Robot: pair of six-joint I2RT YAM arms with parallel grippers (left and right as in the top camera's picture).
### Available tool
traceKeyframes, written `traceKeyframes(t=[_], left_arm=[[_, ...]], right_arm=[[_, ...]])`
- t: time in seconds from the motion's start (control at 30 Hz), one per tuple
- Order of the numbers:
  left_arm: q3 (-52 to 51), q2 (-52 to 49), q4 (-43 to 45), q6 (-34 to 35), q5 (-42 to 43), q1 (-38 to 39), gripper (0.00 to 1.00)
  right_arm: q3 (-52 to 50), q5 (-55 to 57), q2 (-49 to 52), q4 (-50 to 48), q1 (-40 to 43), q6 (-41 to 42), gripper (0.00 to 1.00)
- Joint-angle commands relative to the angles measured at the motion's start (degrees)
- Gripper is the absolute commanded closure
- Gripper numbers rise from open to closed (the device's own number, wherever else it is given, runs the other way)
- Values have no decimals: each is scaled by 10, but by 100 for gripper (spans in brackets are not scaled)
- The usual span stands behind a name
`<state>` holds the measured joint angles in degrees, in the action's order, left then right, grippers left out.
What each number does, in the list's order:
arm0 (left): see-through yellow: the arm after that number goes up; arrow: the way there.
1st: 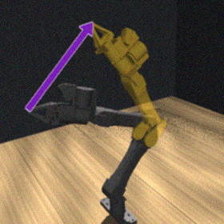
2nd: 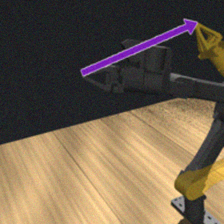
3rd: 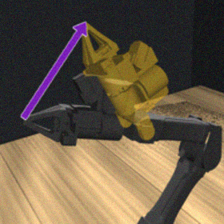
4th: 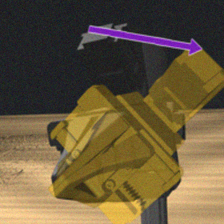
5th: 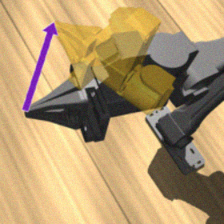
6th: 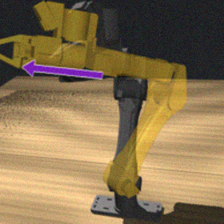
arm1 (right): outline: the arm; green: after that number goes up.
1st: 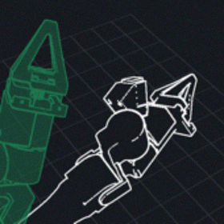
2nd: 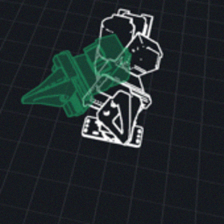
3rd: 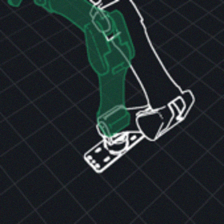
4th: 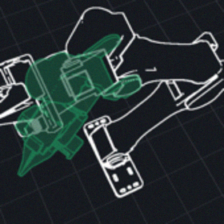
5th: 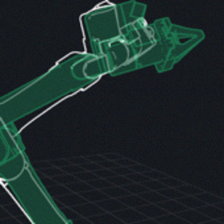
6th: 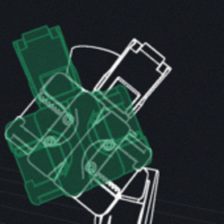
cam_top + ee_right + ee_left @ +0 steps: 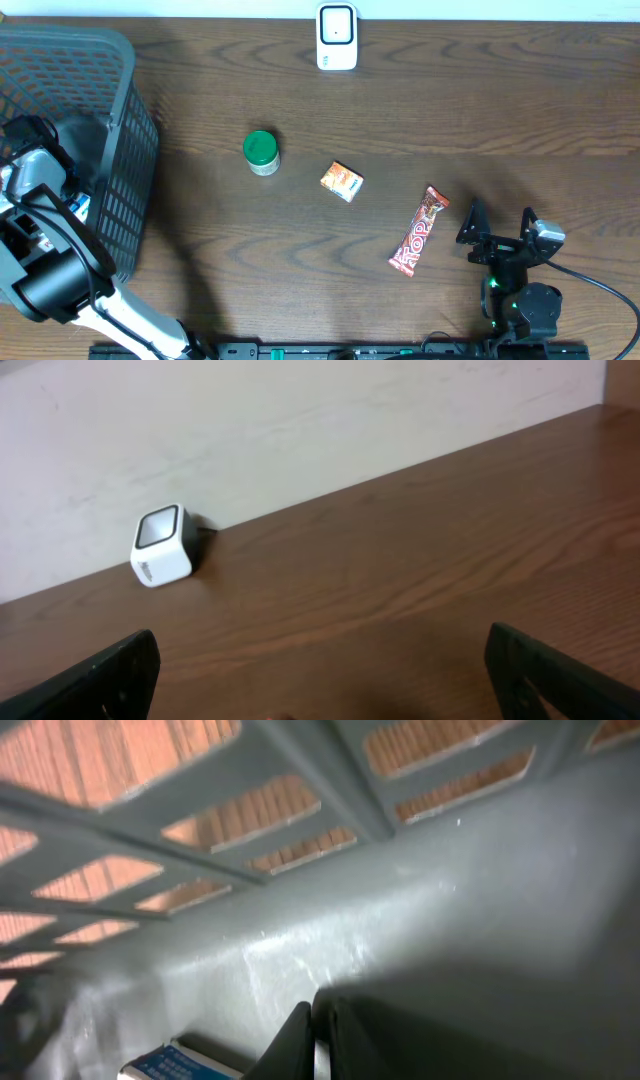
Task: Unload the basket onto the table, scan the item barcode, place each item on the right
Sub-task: 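Lower the left gripper into the basket and grasp the white Panadol box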
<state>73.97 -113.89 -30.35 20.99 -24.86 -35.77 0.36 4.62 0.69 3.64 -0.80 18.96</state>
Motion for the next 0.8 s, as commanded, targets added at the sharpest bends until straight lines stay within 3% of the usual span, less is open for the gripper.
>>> traceKeyframes(t=[0.0, 0.23, 0.4, 0.53, 0.67, 0.7, 0.77], left_arm=[[-11, -8, -21, 8, 75, 8, 93], [-11, 15, -30, 13, 159, 37, 93], [-11, 59, -30, 24, 156, 56, 93], [-11, 135, -33, 56, 144, 64, 92], [-11, 206, -55, 120, 143, 63, 84], [-11, 219, -62, 135, 143, 63, 69], [-11, 261, -101, 191, 161, 63, 16]], right_arm=[[0, 2, -3, 2, 4, -6, 1], [0, 2, -3, 2, 4, -6, 1], [0, 2, -3, 2, 4, -6, 1], [0, 2, -3, 2, 4, -6, 1], [0, 2, -3, 2, 4, -6, 1], [0, 2, -3, 2, 4, -6, 1], [0, 2, -3, 2, 4, -6, 1]])
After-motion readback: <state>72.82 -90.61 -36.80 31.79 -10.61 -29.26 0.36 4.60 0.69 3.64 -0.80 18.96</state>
